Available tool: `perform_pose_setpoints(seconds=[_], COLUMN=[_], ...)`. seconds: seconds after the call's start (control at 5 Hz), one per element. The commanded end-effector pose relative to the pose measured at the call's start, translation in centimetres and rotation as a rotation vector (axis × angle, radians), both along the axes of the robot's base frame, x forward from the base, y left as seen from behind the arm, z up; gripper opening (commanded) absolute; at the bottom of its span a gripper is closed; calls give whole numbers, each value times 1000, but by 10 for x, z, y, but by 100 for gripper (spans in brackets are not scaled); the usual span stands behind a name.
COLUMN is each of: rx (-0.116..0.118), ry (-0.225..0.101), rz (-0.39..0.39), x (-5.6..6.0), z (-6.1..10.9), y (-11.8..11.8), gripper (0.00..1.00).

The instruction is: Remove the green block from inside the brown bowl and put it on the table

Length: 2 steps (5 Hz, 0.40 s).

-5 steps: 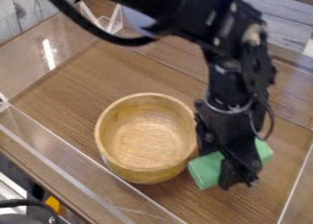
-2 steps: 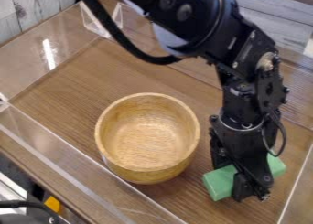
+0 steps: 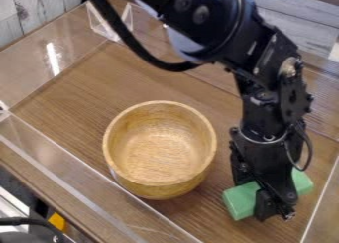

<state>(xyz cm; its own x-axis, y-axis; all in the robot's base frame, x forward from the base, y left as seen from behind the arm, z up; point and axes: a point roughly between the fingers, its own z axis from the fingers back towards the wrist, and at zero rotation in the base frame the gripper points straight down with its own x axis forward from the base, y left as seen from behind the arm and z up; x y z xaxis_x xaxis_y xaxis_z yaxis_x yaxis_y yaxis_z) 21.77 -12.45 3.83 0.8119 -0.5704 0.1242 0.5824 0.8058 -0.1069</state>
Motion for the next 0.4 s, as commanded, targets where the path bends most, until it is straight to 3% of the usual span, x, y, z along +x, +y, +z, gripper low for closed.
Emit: perform_pose_setpoints(seconds=[0.0, 0.2], rx=[-31, -41], ry=[-36, -33], rz=[0, -1], x=[9, 9], z=[11, 12], y=[-3, -3], gripper=[0, 0])
